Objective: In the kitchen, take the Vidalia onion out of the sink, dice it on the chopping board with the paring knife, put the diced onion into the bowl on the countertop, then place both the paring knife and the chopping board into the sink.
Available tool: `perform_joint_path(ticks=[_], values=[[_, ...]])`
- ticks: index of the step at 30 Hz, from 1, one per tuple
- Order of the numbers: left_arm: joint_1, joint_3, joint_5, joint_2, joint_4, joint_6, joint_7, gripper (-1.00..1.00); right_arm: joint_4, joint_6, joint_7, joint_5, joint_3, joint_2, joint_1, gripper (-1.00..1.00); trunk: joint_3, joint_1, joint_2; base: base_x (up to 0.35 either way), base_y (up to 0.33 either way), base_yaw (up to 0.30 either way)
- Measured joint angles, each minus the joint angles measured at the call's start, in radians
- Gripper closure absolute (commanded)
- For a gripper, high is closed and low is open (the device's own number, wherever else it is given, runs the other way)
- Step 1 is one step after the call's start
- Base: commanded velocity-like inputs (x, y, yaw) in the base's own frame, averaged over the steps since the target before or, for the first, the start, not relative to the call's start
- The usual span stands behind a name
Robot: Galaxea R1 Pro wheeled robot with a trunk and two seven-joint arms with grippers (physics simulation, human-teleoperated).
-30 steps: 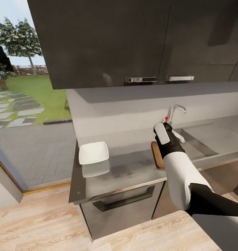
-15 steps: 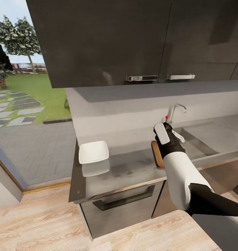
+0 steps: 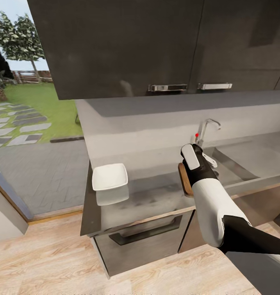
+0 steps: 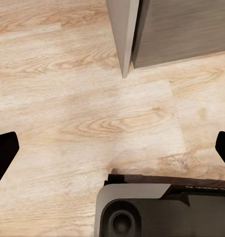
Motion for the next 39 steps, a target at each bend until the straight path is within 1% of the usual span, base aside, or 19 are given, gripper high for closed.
perform_joint_path(ticks=[11, 13, 14, 17, 25, 28, 30, 32, 39], values=[[0.000, 0.000, 0.000, 0.000, 0.000, 0.000, 0.000, -1.00, 0.000, -0.001, -0.019, 0.000, 0.000, 0.000, 0.000, -1.00, -0.017, 0.000, 0.000, 0.029, -0.031, 0.000], [0.000, 0.000, 0.000, 0.000, 0.001, 0.000, 0.000, -1.00, 0.000, -0.002, -0.029, 0.000, -0.001, 0.000, 0.000, -1.00, -0.020, 0.000, 0.000, 0.102, -0.114, 0.000], [0.000, 0.000, 0.000, 0.000, 0.001, 0.000, 0.000, -1.00, 0.000, -0.003, -0.052, 0.000, -0.001, 0.000, 0.000, -1.00, -0.020, 0.000, 0.000, 0.077, -0.080, 0.000], [0.000, 0.000, 0.000, 0.000, 0.001, 0.000, 0.000, -1.00, 0.000, -0.004, -0.069, 0.000, -0.001, -0.007, 0.000, -1.00, -0.021, 0.000, 0.000, 0.044, -0.046, 0.000], [0.000, 0.000, 0.000, 0.000, 0.002, 0.000, 0.000, -1.00, -0.001, -0.004, -0.078, 0.001, -0.002, -0.013, 0.000, -1.00, -0.021, 0.000, 0.000, 0.009, -0.010, 0.000], [0.000, 0.000, 0.000, 0.000, 0.002, 0.000, 0.000, -1.00, -0.002, -0.005, -0.083, 0.001, -0.002, -0.021, 0.000, -1.00, -0.021, 0.000, 0.000, 0.001, -0.001, 0.000], [0.000, 0.000, 0.000, 0.000, 0.002, 0.000, 0.000, -1.00, -0.002, -0.006, -0.098, 0.001, -0.002, -0.033, 0.000, -1.00, -0.021, 0.000, 0.000, 0.000, 0.000, 0.000], [0.000, 0.000, 0.000, 0.000, 0.002, 0.000, 0.000, -1.00, -0.001, -0.006, -0.109, 0.000, -0.002, -0.037, 0.000, -1.00, -0.021, 0.000, 0.000, 0.000, 0.000, 0.000], [0.000, 0.000, 0.000, 0.000, 0.002, 0.000, 0.000, -1.00, -0.002, -0.006, -0.122, 0.000, -0.003, -0.042, 0.000, -1.00, -0.021, 0.000, 0.000, 0.000, 0.000, 0.000]])
